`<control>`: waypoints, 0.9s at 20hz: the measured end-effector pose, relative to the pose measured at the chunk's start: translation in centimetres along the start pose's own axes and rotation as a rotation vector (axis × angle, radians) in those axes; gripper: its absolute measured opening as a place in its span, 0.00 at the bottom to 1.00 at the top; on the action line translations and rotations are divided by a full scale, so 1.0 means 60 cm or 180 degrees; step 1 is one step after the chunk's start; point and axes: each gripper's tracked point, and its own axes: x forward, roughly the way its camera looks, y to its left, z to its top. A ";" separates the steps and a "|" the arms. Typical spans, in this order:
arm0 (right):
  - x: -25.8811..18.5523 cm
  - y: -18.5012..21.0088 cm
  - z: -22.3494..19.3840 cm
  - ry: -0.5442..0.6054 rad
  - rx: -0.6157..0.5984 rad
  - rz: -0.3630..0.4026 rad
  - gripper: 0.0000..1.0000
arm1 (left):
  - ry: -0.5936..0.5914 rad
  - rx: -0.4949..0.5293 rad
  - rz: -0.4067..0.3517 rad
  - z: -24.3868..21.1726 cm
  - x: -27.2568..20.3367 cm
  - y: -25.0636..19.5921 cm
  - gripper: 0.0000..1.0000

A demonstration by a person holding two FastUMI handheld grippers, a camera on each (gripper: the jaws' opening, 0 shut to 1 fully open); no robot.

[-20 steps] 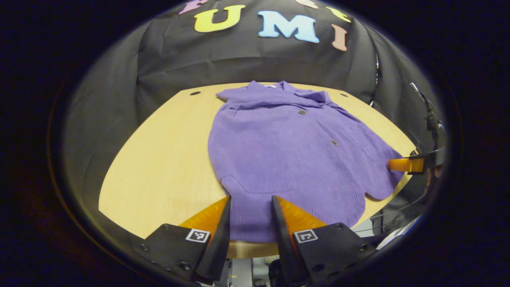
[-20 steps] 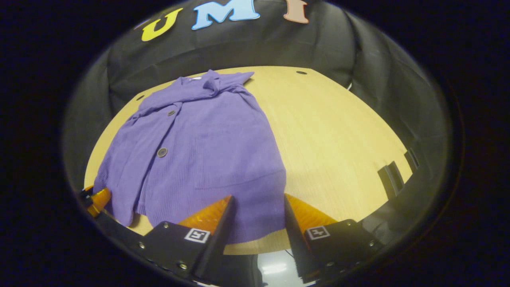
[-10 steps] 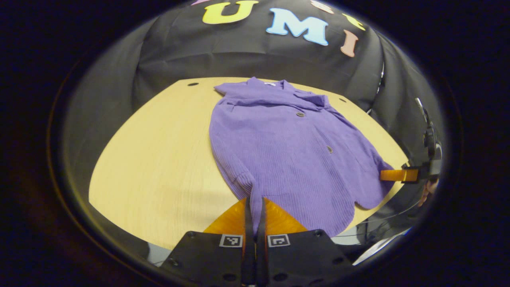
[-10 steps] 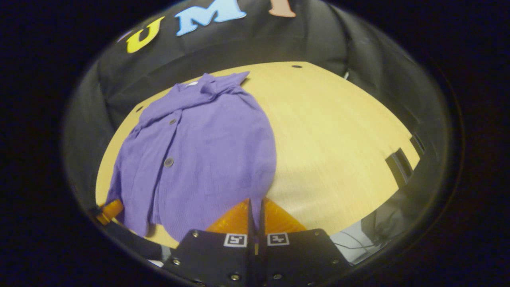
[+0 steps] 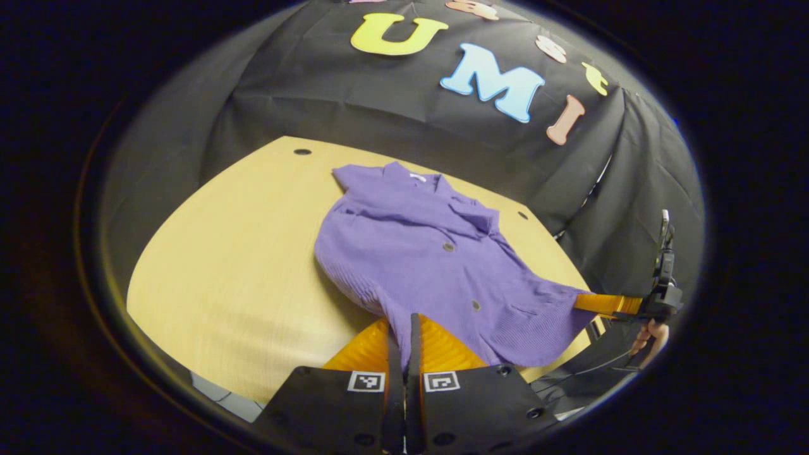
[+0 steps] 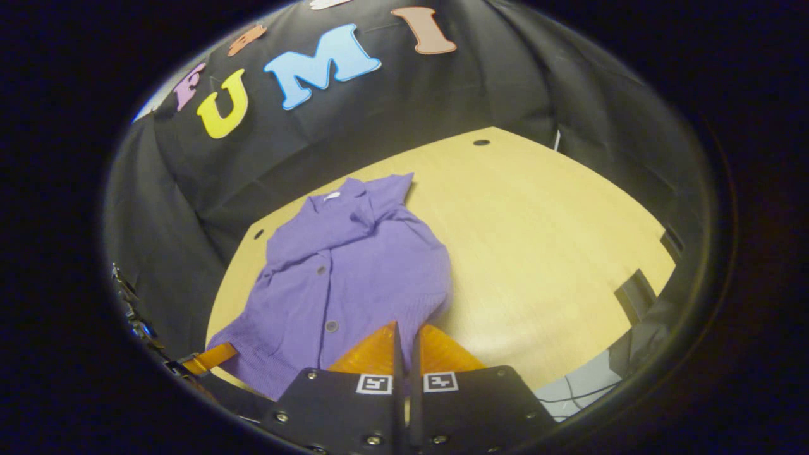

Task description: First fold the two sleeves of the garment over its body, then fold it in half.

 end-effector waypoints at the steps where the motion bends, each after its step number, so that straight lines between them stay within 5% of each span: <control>1: 0.005 0.009 0.022 -0.0033 0.0005 0.0065 0.04 | -0.0054 -0.0026 -0.0019 0.022 0.002 -0.008 0.08; 18: 0.204 0.090 0.355 -0.0307 0.0088 0.0738 0.03 | -0.0654 -0.0004 0.0253 0.398 0.216 -0.032 0.08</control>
